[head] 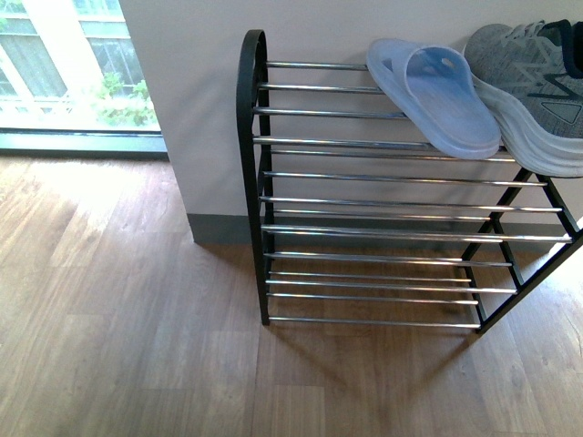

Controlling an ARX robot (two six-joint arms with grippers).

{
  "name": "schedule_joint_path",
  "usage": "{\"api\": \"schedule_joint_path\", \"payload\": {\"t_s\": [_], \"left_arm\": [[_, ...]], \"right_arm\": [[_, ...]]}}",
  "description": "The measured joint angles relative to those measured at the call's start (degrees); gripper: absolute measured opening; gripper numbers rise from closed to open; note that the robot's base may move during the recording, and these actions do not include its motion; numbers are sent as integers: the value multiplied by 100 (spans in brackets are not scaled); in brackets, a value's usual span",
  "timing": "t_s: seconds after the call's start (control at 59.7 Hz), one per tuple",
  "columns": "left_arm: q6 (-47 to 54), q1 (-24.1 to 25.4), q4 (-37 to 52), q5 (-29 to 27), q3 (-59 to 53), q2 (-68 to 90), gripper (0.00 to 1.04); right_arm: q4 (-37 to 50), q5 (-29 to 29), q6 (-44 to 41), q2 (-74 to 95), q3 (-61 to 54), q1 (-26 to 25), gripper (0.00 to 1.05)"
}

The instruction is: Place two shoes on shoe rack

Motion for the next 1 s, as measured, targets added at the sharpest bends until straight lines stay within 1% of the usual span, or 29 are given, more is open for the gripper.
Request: {"api": "schedule_joint_path", "payload": {"t_s": [0.435,1.005], "left_arm": [[0,0,0,0,0,0,2],[0,0,0,0,0,0,2]], "right_arm": [[-1196,0,0,-1266,-2,0,1],[-2151,2,0,-2225,-2,0,1]]}}
